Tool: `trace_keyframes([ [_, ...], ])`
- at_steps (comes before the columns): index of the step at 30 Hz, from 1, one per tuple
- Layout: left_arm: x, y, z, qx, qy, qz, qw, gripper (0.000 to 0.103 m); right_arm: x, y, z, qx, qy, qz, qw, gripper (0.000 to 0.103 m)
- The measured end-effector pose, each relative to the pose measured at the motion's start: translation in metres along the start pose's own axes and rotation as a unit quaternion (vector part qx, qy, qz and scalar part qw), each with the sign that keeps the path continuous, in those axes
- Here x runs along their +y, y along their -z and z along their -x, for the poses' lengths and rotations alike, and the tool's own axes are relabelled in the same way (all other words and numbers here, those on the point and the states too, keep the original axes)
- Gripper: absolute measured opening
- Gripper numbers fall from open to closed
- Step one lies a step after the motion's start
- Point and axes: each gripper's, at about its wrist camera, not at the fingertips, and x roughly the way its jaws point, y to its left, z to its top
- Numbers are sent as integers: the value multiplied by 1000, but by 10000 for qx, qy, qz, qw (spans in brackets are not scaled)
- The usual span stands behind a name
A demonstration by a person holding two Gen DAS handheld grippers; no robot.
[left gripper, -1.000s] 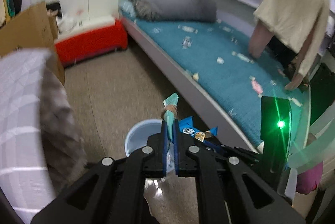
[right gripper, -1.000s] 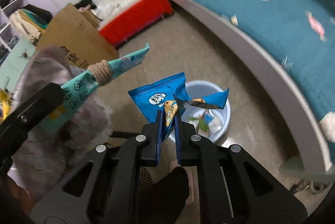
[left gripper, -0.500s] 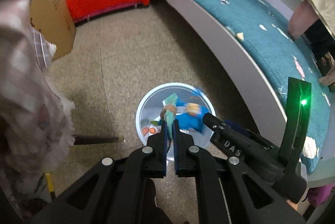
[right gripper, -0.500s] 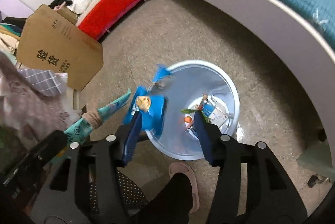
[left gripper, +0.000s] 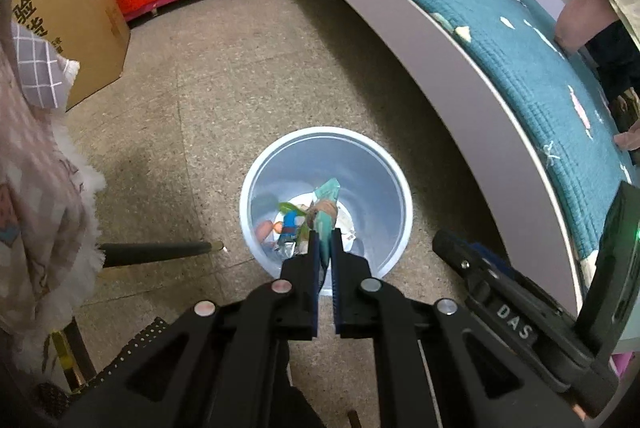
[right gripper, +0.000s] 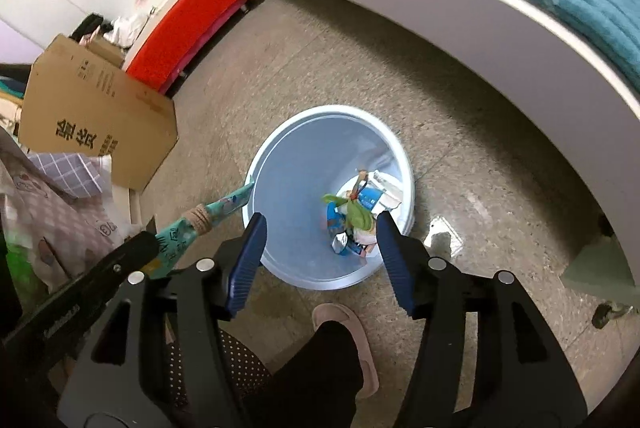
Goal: Collect trash
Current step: 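Carry both items over the blue bucket and open both tools to drop them, then move both tools back over the cluttered table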
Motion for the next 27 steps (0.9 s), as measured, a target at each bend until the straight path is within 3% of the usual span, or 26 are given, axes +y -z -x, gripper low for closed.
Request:
trace_keyframes([
  [8, -22, -16, 16, -314, 18, -227, 9992, 10, -3, -7, 40, -705, -238, -233, 9970, 58],
  [9, -25, -18, 19, -387, -68, -300, 9988, 17, -4, -8, 44, -760, -263, -262, 9964, 58],
  [11, -29, -21, 22, -449, -245, -404, 9979, 73, -7, -9, 49, -803, -274, -285, 9960, 58],
  [13, -30, -19, 30, -638, -409, -437, 9962, 75, -6, -8, 52, -769, -292, -293, 9962, 58],
  [19, -37, -10, 45, -542, -549, -443, 9960, 75, 2, -2, 67, -700, -313, -196, 9969, 58],
  [27, -76, 0, 107, -1090, -1074, -1202, 9809, 75, 8, -3, 125, -1009, -348, 159, 9942, 58],
])
